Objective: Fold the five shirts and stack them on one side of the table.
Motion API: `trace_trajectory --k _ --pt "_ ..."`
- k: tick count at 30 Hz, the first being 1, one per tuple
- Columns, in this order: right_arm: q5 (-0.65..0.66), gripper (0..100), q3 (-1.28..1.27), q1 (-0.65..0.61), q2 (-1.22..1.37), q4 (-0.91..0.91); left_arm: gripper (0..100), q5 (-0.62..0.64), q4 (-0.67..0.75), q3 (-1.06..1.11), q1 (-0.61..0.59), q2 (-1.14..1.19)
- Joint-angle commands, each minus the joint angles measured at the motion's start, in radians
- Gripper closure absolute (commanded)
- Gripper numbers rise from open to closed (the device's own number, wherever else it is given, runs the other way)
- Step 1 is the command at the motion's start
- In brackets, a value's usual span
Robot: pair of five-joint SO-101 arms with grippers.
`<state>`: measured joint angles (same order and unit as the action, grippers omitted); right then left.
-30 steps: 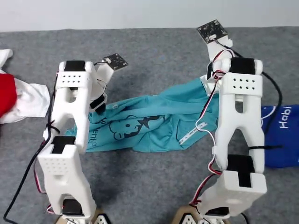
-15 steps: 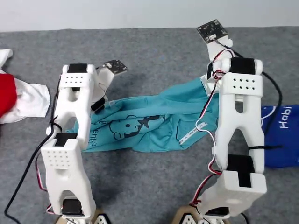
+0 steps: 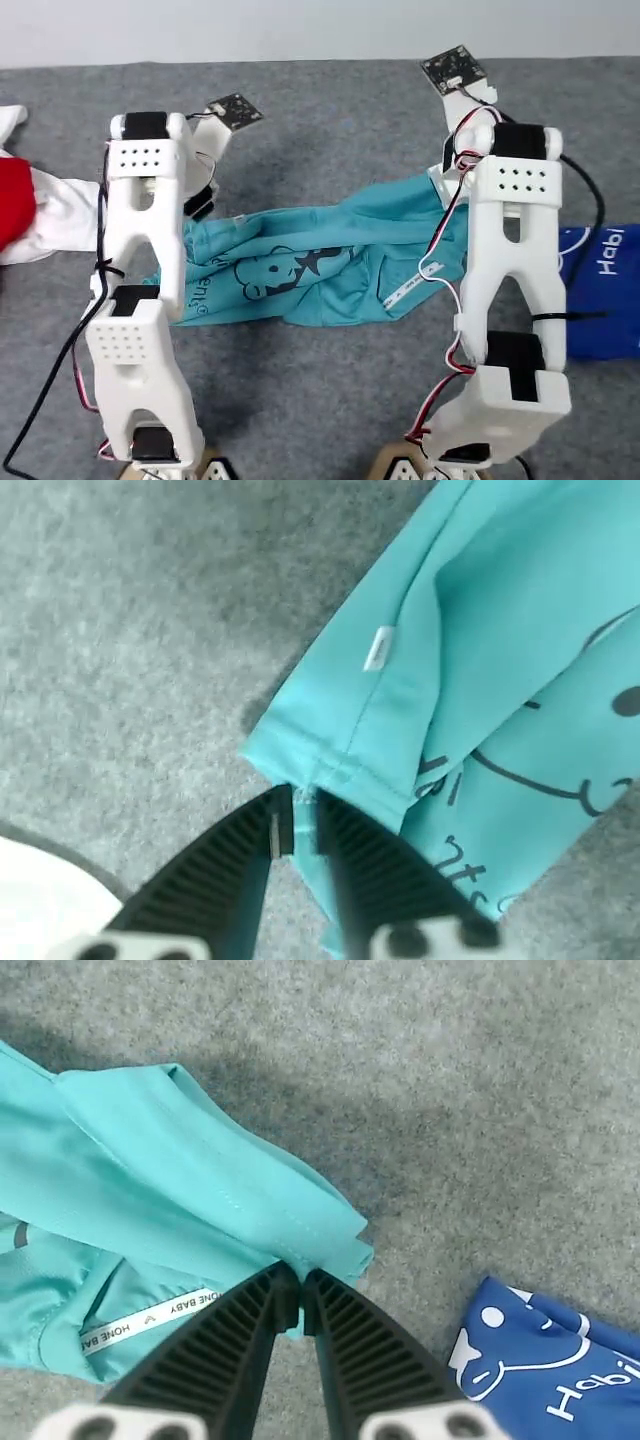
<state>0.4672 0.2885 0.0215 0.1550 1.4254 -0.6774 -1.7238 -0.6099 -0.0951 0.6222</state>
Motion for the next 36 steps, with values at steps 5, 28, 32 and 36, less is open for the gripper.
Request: trace_trajectory --k 5,28,32,36 --pt "-0.005 98.9 0.008 -0.001 -0.073 0.022 81 -0.103 -0.020 0.050 -0.014 -0.066" --pt "-0.052 98.9 0.008 -0.008 -0.068 0.024 81 -0.115 0.276 0.193 -0.018 0.029" --pt "-0.052 98.9 0.008 -0.008 -0.067 0.024 81 -0.114 0.232 0.111 -0.020 0.034" --pt "-0.054 98.9 0.008 -0.008 -0.067 0.024 81 -0.114 0.232 0.047 -0.018 0.040"
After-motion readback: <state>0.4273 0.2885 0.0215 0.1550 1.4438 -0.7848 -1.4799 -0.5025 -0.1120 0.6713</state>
